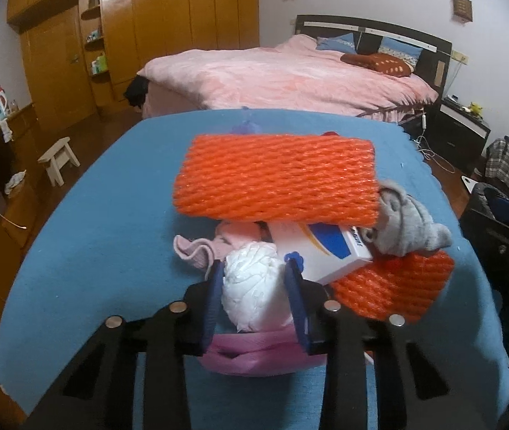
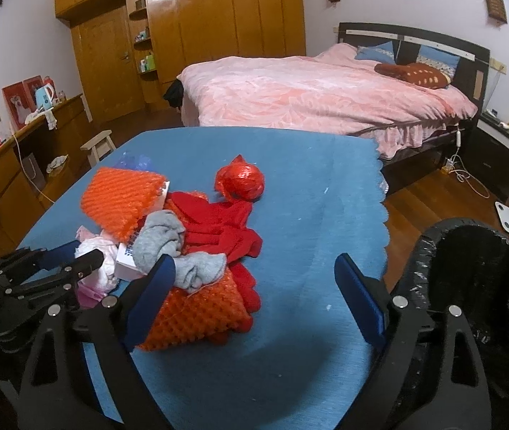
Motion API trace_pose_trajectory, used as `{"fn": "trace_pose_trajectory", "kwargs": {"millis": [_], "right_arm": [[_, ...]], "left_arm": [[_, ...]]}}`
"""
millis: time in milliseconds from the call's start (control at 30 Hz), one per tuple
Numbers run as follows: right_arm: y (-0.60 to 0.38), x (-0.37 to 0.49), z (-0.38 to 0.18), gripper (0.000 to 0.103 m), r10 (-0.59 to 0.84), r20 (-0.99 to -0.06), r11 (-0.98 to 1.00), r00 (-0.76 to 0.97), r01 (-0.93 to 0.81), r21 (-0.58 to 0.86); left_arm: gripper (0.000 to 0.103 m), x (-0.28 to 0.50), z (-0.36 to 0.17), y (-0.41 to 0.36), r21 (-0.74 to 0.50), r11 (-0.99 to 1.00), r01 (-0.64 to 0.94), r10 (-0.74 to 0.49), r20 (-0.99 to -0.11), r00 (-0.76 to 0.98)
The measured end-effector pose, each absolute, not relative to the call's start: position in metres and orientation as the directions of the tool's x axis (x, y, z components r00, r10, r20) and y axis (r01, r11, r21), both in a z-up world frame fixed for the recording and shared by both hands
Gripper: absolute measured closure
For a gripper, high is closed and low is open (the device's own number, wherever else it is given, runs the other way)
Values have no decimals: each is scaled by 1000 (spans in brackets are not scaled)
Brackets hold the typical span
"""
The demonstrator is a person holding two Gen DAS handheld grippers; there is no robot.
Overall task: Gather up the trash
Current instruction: 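Reach the left tool to the white tissue while the right tool reaches the grey sock, then grasp the white tissue with the left tool while the right tool grasps the grey sock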
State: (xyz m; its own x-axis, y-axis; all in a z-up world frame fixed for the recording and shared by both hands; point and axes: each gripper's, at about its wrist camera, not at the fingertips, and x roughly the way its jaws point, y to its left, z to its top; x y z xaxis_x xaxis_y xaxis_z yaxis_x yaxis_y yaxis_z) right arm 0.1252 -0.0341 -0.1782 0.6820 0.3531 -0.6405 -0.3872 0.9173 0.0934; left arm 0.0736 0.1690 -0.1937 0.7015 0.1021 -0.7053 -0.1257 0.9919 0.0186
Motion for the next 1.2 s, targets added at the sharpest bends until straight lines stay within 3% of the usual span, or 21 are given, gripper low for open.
{"fn": "trace_pose_trajectory", "kwargs": {"millis": [167, 500, 1033, 1200], "right_arm": [[-25, 125, -179, 16, 377, -637, 905, 673, -414, 98], [-2, 129, -185, 26, 421, -643, 879, 640, -463, 115], [32, 134, -200, 65, 454, -692, 821, 561, -565, 81], [25, 128, -187, 68, 484, -673, 808, 559, -581, 98]], "left_arm": [[79, 65, -186, 168, 16, 993, -117, 96, -687, 721], [79, 62, -153, 177, -4, 991, -131, 99, -634, 767], [79, 62, -152, 182, -15, 990, -139, 97, -640, 763], [79, 60, -146, 179, -13, 990, -138, 99, -627, 773]]}}
